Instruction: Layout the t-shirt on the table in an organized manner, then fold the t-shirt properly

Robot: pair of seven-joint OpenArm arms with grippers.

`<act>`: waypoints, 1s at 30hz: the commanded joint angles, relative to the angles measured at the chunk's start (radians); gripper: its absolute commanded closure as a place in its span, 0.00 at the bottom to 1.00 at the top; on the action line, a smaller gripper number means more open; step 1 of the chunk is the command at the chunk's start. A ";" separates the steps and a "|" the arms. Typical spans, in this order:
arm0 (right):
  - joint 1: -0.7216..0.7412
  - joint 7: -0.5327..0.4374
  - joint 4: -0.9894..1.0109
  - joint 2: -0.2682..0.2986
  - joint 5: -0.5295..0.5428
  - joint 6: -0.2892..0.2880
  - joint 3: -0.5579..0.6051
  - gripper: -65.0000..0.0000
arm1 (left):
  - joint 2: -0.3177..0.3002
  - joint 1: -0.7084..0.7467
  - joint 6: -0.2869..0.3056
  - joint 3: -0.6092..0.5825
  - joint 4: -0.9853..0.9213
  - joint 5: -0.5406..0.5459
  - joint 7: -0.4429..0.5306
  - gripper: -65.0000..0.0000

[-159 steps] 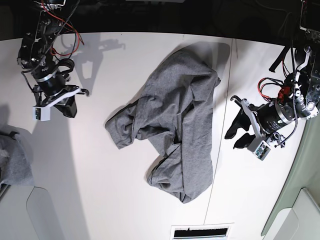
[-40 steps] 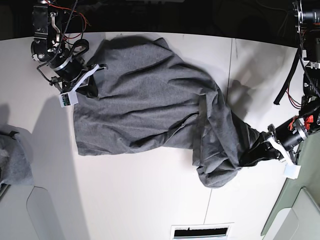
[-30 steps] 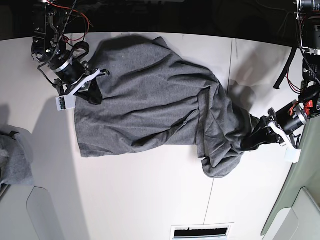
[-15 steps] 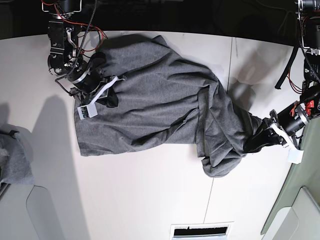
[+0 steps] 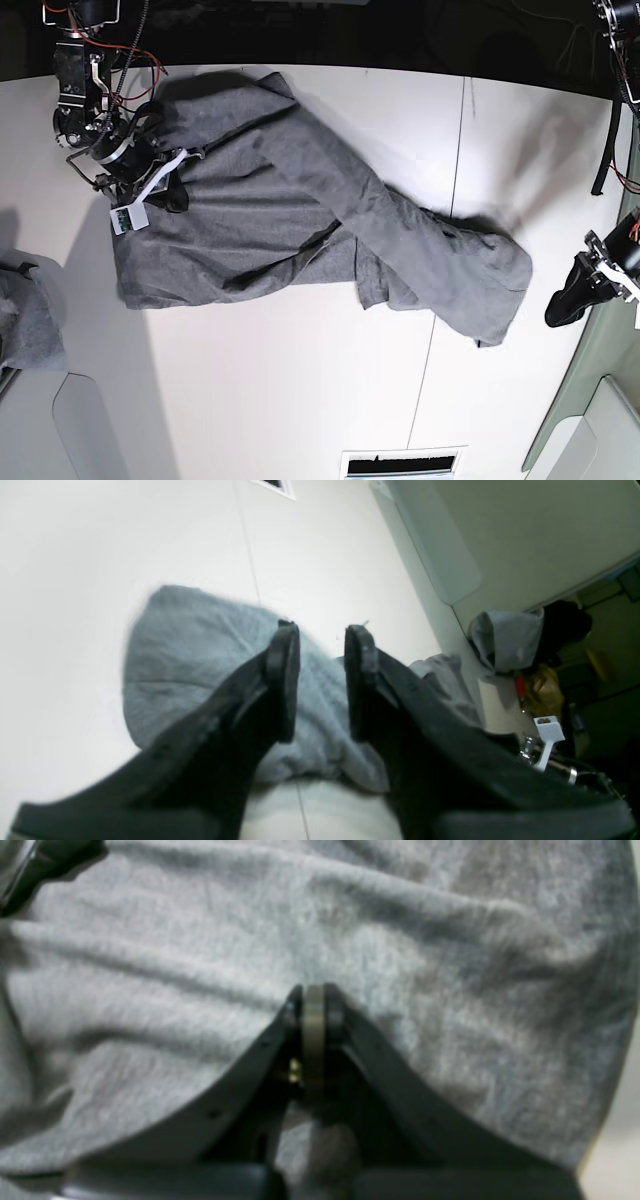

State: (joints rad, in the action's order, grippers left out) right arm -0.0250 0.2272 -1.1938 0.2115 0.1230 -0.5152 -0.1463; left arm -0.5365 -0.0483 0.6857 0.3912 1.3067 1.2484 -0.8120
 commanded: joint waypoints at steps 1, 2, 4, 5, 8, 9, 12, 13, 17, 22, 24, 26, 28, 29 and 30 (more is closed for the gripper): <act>-0.003 0.043 0.000 0.020 -0.033 0.026 -0.005 1.00 | -0.021 -0.001 0.012 0.020 0.016 0.018 0.018 0.66; -0.003 0.043 0.000 0.023 -0.034 0.026 -0.005 1.00 | -0.021 0.013 0.012 0.032 0.016 0.016 0.018 0.63; -0.003 0.042 0.000 0.023 -0.026 0.024 -0.005 1.00 | -0.021 0.040 0.012 0.041 0.016 0.021 0.023 0.60; -0.003 0.042 0.000 0.023 -0.004 0.023 -0.005 1.00 | -0.021 0.051 0.012 0.041 0.016 0.027 0.026 0.60; -0.003 0.042 -0.004 0.020 0.074 -0.005 -0.005 1.00 | -0.012 0.050 0.012 0.038 0.016 0.027 0.038 0.60; -0.003 0.042 -0.006 0.017 0.090 -0.018 -0.005 1.00 | -0.010 0.045 0.012 0.030 0.016 0.019 0.056 0.58; -0.003 0.043 -0.027 0.003 0.114 -0.024 -0.005 1.00 | -0.005 0.014 0.012 -0.024 0.016 -0.099 0.160 0.47; -0.003 0.043 -0.041 -0.003 0.127 -0.024 -0.005 1.00 | -0.003 0.001 0.012 -0.053 0.016 -0.163 0.203 0.46; -0.002 0.043 -0.111 -0.045 0.165 -0.025 -0.005 1.00 | 0.015 -0.055 0.012 -0.202 0.014 -0.400 0.350 0.46; 0.014 0.043 -0.158 -0.137 0.164 -0.041 -0.004 1.00 | 0.047 -0.131 -0.119 -0.399 -0.010 -0.640 0.477 0.46; 0.019 0.043 -0.158 -0.169 0.160 -0.040 -0.004 1.00 | 0.077 -0.166 -0.175 -0.457 -0.035 -0.713 0.480 0.46; 0.025 0.043 -0.158 -0.193 0.153 -0.039 -0.003 0.97 | 0.114 -0.201 -0.247 -0.503 -0.074 -0.788 0.480 0.46; 0.031 0.043 -0.158 -0.205 0.140 -0.038 -0.002 0.82 | 0.152 -0.232 -0.325 -0.534 -0.122 -0.890 0.483 0.46; 0.034 0.043 -0.158 -0.207 0.138 -0.034 -0.002 0.77 | 0.167 -0.246 -0.354 -0.544 -0.148 -0.939 0.483 0.46; 0.035 0.043 -0.158 -0.206 0.138 -0.031 -0.002 0.74 | 0.180 -0.254 -0.369 -0.552 -0.171 -0.969 0.483 0.46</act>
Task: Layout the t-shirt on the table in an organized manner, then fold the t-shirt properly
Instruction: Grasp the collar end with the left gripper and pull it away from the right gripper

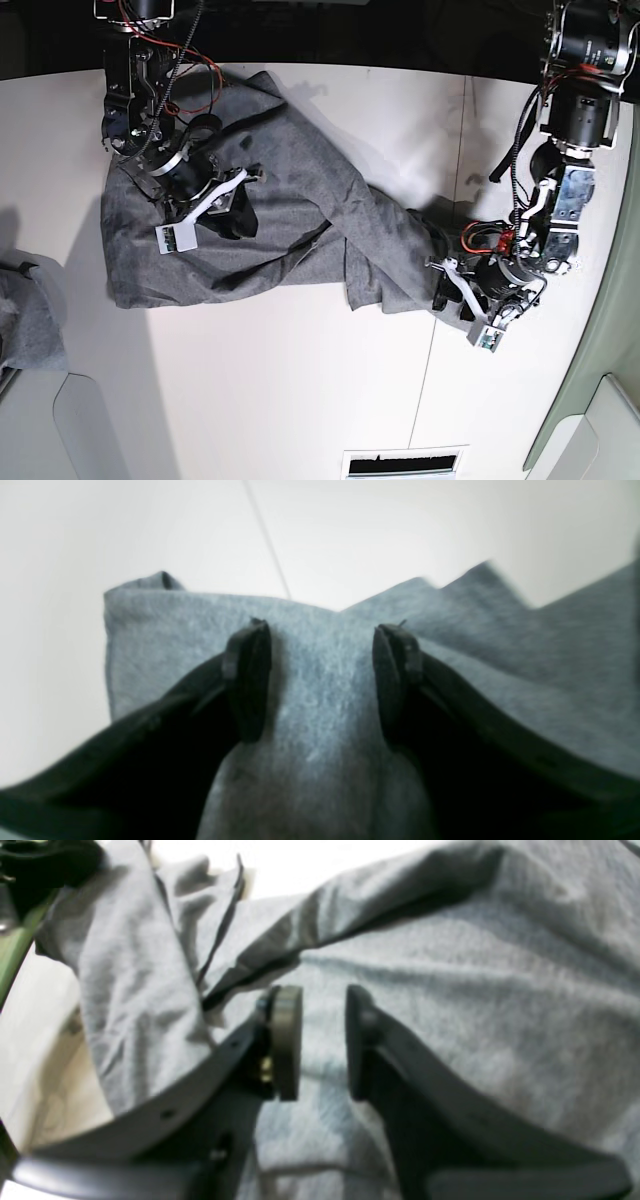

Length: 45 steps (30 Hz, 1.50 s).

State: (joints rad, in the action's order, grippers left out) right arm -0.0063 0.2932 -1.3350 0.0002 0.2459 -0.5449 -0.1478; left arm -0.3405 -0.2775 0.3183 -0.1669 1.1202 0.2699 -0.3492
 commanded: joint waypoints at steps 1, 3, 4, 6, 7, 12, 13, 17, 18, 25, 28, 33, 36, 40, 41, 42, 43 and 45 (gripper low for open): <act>0.017 -0.023 -0.016 0.005 0.014 -0.001 0.000 0.74 | -0.006 -0.027 -0.010 0.002 0.000 -0.009 0.020 0.46; 0.016 -0.021 -0.016 0.005 0.010 -0.001 0.000 0.74 | 0.005 -0.026 -0.020 0.002 -0.019 -0.036 0.020 0.47; 0.017 -0.020 -0.016 0.005 0.006 -0.001 0.000 0.74 | 0.006 -0.026 -0.019 0.002 -0.026 -0.058 0.019 0.48; 0.017 -0.021 -0.016 0.005 0.005 -0.001 0.000 0.74 | 0.008 -0.026 -0.019 0.002 -0.029 -0.083 0.019 0.60; 0.017 -0.021 -0.016 0.005 0.005 -0.001 0.000 0.74 | 0.007 -0.026 -0.019 0.002 -0.029 -0.084 0.019 0.71; 0.017 -0.021 -0.016 0.005 0.004 -0.001 0.000 0.74 | 0.003 -0.027 -0.019 0.002 -0.023 -0.084 0.008 1.00; 0.017 -0.021 -0.016 0.005 0.004 -0.001 0.000 0.74 | -0.004 -0.026 -0.019 0.002 -0.016 -0.084 0.003 1.00; 0.017 -0.021 -0.016 0.005 -0.019 0.005 0.000 0.74 | -0.052 -0.016 0.027 0.002 0.056 -0.063 -0.023 1.00; 0.017 -0.021 -0.015 0.005 -0.023 0.013 0.000 0.74 | -0.068 -0.013 0.033 0.002 0.084 -0.041 -0.031 1.00; 0.017 -0.024 -0.015 0.005 -0.026 0.029 0.000 0.74 | -0.199 0.039 0.033 0.005 0.340 0.097 -0.074 1.00; 0.017 -0.024 -0.015 0.005 -0.027 0.029 0.000 0.74 | -0.244 0.097 0.034 0.005 0.438 0.115 -0.113 1.00; 0.016 -0.023 -0.011 0.011 -0.074 0.028 0.000 0.80 | -0.300 0.210 0.000 0.026 0.539 0.114 -0.111 1.00; 0.014 -0.022 0.019 0.039 -0.079 0.024 0.000 1.00 | -0.299 0.264 -0.013 0.097 0.550 0.114 -0.111 1.00; 0.008 -0.021 0.065 0.083 -0.134 0.024 0.000 1.00 | -0.299 0.340 -0.011 0.225 0.550 0.114 -0.112 1.00; 0.008 -0.020 0.082 0.096 -0.134 0.024 0.000 1.00 | -0.299 0.363 -0.010 0.257 0.550 0.115 -0.112 1.00; 0.009 -0.020 0.097 0.110 -0.134 0.024 0.000 1.00 | -0.299 0.385 0.000 0.287 0.550 0.115 -0.112 1.00; 0.008 -0.020 0.109 0.123 -0.134 0.024 0.000 1.00 | -0.299 0.407 0.019 0.311 0.550 0.115 -0.112 1.00; 0.008 -0.020 0.129 0.149 -0.134 0.025 0.000 1.00 | -0.299 0.450 0.036 0.351 0.550 0.116 -0.112 1.00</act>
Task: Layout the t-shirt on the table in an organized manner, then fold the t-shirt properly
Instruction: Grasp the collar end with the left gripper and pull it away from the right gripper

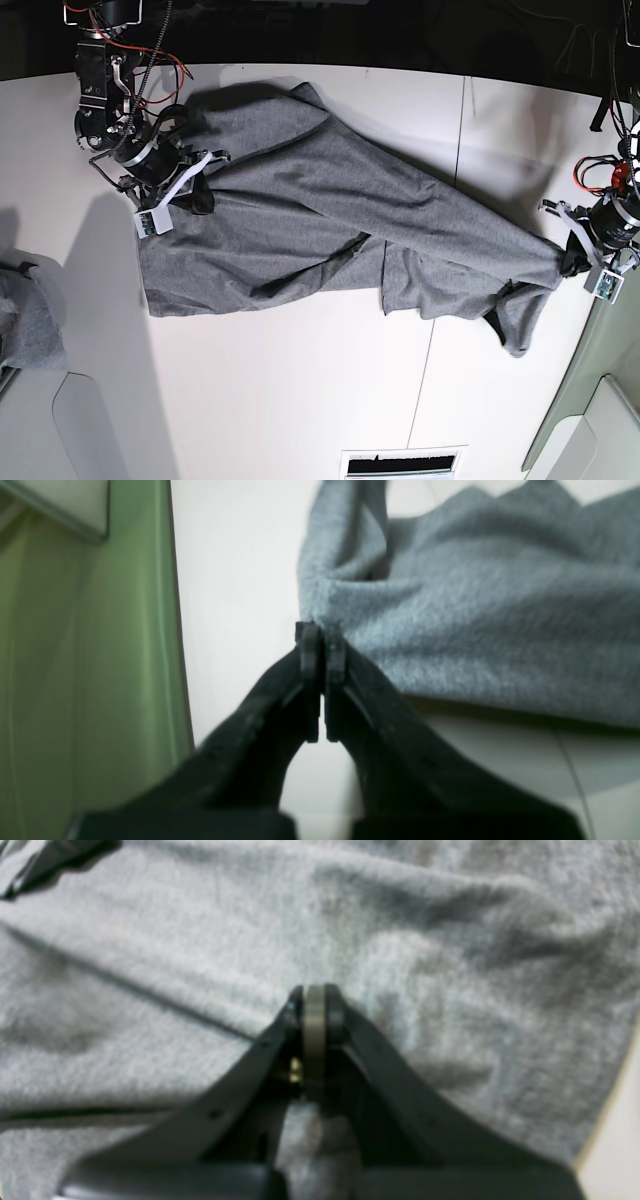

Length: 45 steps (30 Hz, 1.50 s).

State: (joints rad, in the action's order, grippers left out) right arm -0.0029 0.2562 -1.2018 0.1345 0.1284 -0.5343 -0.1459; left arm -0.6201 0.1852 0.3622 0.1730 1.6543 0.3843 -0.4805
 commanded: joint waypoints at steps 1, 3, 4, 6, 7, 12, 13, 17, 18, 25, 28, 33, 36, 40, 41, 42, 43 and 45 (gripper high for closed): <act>0.005 0.017 0.002 0.026 -0.016 0.014 -0.002 1.00 | -0.019 0.008 -0.007 0.027 0.016 0.009 0.019 1.00; 0.005 0.017 0.009 0.046 -0.016 0.014 -0.002 1.00 | -0.016 0.050 -0.007 0.047 0.016 0.055 0.019 1.00; 0.005 0.017 0.009 0.056 -0.016 0.014 -0.002 1.00 | -0.010 0.069 -0.006 0.053 0.016 0.068 0.019 1.00; 0.005 0.017 0.009 0.076 -0.016 0.014 -0.003 1.00 | 0.007 0.104 -0.003 0.058 0.016 0.073 0.017 1.00; 0.005 0.017 0.009 0.085 -0.016 0.014 -0.003 1.00 | 0.016 0.121 0.000 0.058 0.016 0.073 0.011 1.00; 0.006 0.013 0.009 0.108 -0.013 0.025 -0.005 1.00 | 0.077 0.194 0.163 0.058 0.016 0.225 -0.055 1.00; 0.005 0.013 0.009 0.110 -0.013 0.032 -0.005 1.00 | 0.092 0.206 0.202 0.058 0.016 0.279 -0.069 0.99; 0.006 0.013 0.009 0.121 -0.013 0.068 -0.010 1.00 | 0.136 0.231 0.315 0.058 0.016 0.408 -0.083 0.70; 0.008 0.013 0.009 0.120 -0.013 0.070 -0.018 1.00 | 0.141 0.230 0.320 0.063 0.016 0.422 -0.083 0.64; 0.008 0.013 -0.042 0.120 0.110 0.066 -0.076 1.00 | 0.143 0.146 0.336 0.233 0.016 0.476 -0.072 0.60; 0.008 0.013 -0.084 0.117 0.162 0.050 -0.083 1.00 | 0.131 0.082 0.335 0.285 0.016 0.465 -0.069 0.60; 0.017 0.023 -0.115 0.081 0.236 -0.014 -0.081 0.76 | 0.123 -0.019 0.266 0.204 -0.006 0.298 0.004 0.60; 0.023 0.057 -0.115 0.030 0.238 -0.017 -0.081 0.75 | 0.110 -0.098 0.201 0.074 -0.101 0.140 0.100 0.60; 0.022 0.092 -0.115 -0.032 0.238 -0.019 -0.081 0.75 | 0.107 -0.243 0.137 -0.087 -0.313 0.019 0.120 0.60; 0.022 0.097 -0.115 -0.041 0.238 -0.021 -0.081 0.75 | 0.107 -0.278 0.127 -0.119 -0.373 0.006 0.125 0.60; 0.022 0.101 -0.115 -0.048 0.238 -0.021 -0.081 0.75 | 0.107 -0.312 0.120 -0.144 -0.434 0.001 0.129 0.60; 0.022 0.101 -0.115 -0.054 0.239 -0.021 -0.081 0.75 | 0.107 -0.343 0.121 -0.162 -0.492 0.001 0.129 0.59; 0.022 0.101 -0.115 -0.061 0.238 -0.020 -0.081 0.75 | 0.107 -0.389 0.158 -0.184 -0.589 0.017 0.129 0.59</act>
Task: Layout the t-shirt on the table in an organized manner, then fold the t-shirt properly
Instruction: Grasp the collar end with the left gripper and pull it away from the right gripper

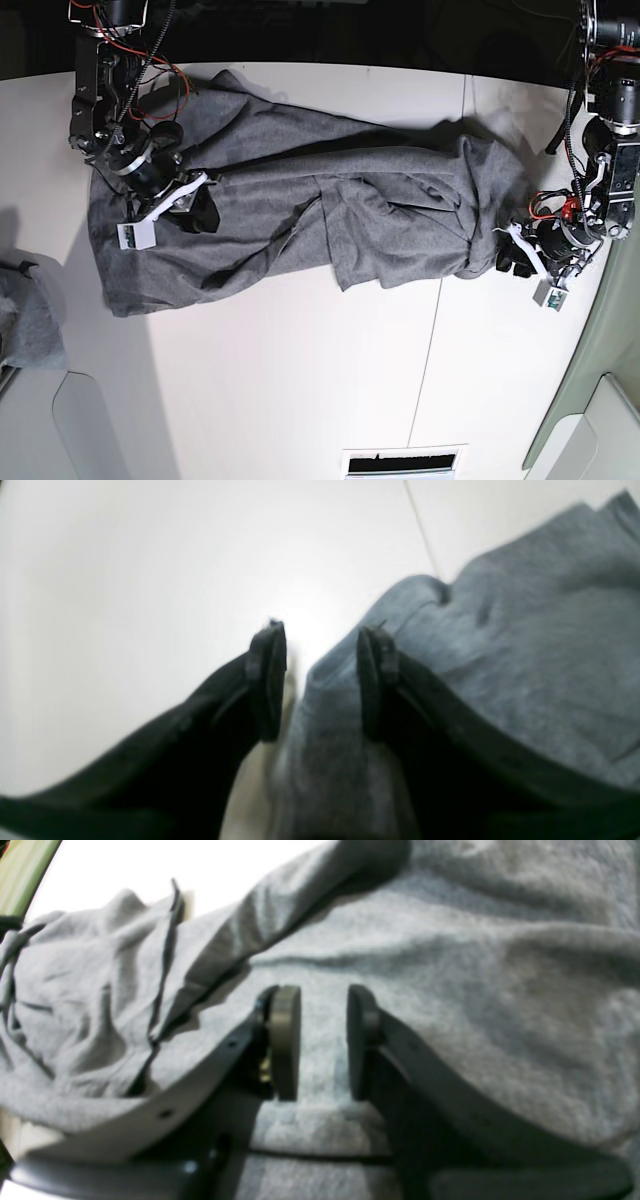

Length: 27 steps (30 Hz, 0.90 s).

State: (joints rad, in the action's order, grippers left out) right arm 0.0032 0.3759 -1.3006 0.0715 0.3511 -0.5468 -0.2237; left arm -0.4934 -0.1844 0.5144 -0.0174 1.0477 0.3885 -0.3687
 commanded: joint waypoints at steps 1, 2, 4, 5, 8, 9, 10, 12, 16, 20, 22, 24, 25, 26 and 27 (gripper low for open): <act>0.016 -0.016 -0.016 -0.002 0.016 -0.008 -0.003 0.75 | -0.019 -0.032 0.050 0.000 -0.015 0.027 0.017 0.59; 0.015 -0.011 -0.016 -0.004 0.016 -0.008 -0.003 0.75 | -0.019 -0.037 0.097 -0.002 -0.037 0.039 0.017 0.59; 0.016 0.004 -0.016 -0.009 0.016 -0.008 -0.002 0.75 | -0.019 -0.031 0.176 -0.002 -0.048 0.042 0.013 0.59; 0.016 0.007 -0.016 -0.008 0.015 -0.008 0.003 0.75 | -0.019 -0.027 0.184 -0.002 -0.048 0.042 0.012 0.59; 0.015 0.010 -0.016 -0.008 -0.003 -0.007 0.012 0.80 | -0.019 -0.025 0.184 -0.002 -0.048 0.044 0.012 0.73; 0.015 0.018 -0.016 -0.007 -0.011 -0.007 0.015 0.86 | -0.019 -0.026 0.184 -0.002 -0.048 0.050 0.012 0.85; 0.015 0.024 -0.016 -0.008 -0.022 -0.007 0.016 0.93 | -0.020 -0.026 0.184 -0.002 -0.048 0.058 0.011 0.99; 0.015 0.026 -0.016 -0.007 -0.050 -0.007 0.016 1.00 | -0.024 -0.026 0.184 -0.002 -0.044 0.064 0.012 1.00; 0.015 0.025 -0.016 0.012 -0.094 -0.007 0.016 1.00 | -0.080 -0.030 0.184 -0.001 -0.011 0.153 0.013 1.00; 0.015 0.025 -0.016 0.047 -0.116 -0.005 0.016 1.00 | -0.167 -0.032 0.166 0.000 0.051 0.253 0.002 1.00; 0.015 0.025 -0.016 0.062 -0.117 0.001 0.016 1.00 | -0.195 -0.031 0.173 0.001 0.085 0.280 -0.036 1.00; 0.015 0.025 -0.016 0.069 -0.127 0.001 0.016 1.00 | -0.211 -0.031 0.184 0.001 0.116 0.304 -0.078 1.00; 0.015 0.025 -0.016 0.070 -0.135 0.001 0.016 1.00 | -0.214 -0.031 0.184 0.001 0.128 0.314 -0.089 1.00; 0.015 0.026 -0.016 0.070 -0.148 0.002 0.016 1.00 | -0.218 -0.031 0.184 0.001 0.138 0.317 -0.092 1.00; 0.013 0.026 -0.016 0.070 -0.162 0.009 0.016 1.00 | -0.222 -0.031 0.184 0.005 0.146 0.317 -0.092 1.00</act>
State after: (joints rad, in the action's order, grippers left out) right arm 0.0029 0.4210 -1.3006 0.1329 0.1776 -0.5346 -0.2070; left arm -0.6849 -0.1944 0.6880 -0.0250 1.1774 0.6895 -0.4793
